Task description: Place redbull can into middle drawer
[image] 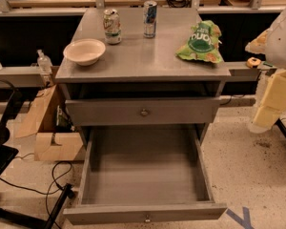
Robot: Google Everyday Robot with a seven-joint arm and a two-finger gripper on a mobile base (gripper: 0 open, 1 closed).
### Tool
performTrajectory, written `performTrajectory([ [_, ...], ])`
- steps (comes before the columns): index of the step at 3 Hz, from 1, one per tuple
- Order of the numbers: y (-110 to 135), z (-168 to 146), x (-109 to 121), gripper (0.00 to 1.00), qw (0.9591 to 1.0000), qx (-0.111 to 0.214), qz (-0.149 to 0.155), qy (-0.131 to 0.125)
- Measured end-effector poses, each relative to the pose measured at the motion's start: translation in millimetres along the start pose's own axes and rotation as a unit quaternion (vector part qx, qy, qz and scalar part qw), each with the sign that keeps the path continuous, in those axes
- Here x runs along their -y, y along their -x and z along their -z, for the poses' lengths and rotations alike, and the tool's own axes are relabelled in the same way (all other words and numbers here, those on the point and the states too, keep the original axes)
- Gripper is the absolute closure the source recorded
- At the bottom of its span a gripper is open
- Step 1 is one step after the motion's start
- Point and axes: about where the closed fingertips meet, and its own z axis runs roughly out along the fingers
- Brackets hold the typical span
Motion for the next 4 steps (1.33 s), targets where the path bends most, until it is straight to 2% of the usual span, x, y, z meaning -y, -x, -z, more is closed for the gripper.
performTrajectory([
  [1,0.8,1.1,1.8,0.00,1.0000,0.003,0.001,-0.005],
  [2,7.0,-3.4,34.0,0.00,0.9986,0.042,0.007,-0.033],
  [3,19.9,-8.5,94.4,0.00,0.9885,0.126,-0.001,-0.083],
  [4,43.6,-24.5,151.6,0.00,0.9583,0.256,-0.062,-0.111],
])
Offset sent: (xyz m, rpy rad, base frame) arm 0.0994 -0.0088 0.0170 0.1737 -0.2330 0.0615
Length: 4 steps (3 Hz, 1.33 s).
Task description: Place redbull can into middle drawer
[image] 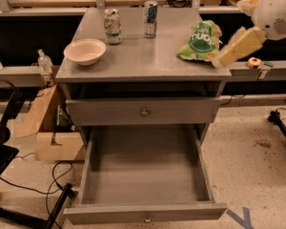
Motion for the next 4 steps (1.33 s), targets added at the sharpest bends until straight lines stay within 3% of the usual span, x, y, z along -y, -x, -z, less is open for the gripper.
performTrajectory([
  [1,42.8,-33.6,25.6,0.00,0.9921,0.093,-0.078,-0.030],
  [2,56.2,-34.4,48.6,0.00,0.9842,0.121,-0.110,-0.070],
  [3,56.6,-34.6,48.8,0.00,0.9842,0.121,-0.109,-0.070],
  [4,61.5,-53.6,53.6,0.00,0.9801,0.141,-0.116,-0.077],
])
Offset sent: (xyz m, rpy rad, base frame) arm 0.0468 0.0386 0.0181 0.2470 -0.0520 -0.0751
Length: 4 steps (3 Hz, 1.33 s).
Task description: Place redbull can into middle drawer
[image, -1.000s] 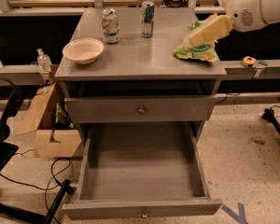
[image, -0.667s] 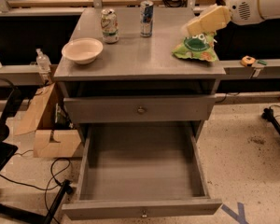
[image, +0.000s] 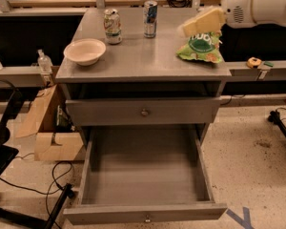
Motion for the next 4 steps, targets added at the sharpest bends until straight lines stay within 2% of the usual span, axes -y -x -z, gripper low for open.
performTrajectory([
  [1,16.7,-62.8,8.4,0.00,0.9981,0.061,-0.009,-0.006],
  [2,18.9,-154.1,37.5,0.00,0.9928,0.115,-0.028,-0.016],
  [3,20.6,-223.4,50.6,0.00,0.9916,0.123,-0.028,-0.025],
  [4,4.5,-267.5,67.3,0.00,0.9941,0.093,-0.029,-0.047],
])
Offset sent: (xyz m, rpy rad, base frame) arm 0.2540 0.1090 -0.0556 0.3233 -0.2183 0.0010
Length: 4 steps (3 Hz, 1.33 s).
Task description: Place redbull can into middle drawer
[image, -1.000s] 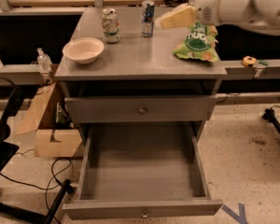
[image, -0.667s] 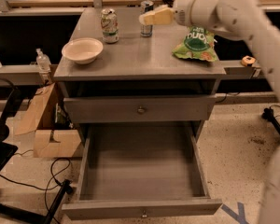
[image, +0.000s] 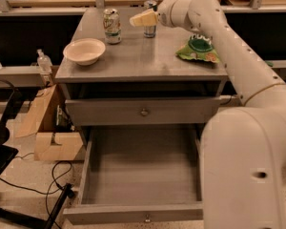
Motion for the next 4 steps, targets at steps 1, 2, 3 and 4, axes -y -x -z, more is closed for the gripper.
performTrajectory([
  [1,-24.3,-23.9,19.2,0.00,0.9989,-0.021,-0.033,-0.025],
  [2,-42.1,-40.8,34.3,0.00,0.9947,-0.020,-0.091,-0.044],
  [3,-49.4,-51.6,41.5,0.00,0.9896,-0.012,-0.133,-0.054],
  [4,-38.3,-63.6,33.8,0.18,0.9882,0.001,-0.147,-0.044],
])
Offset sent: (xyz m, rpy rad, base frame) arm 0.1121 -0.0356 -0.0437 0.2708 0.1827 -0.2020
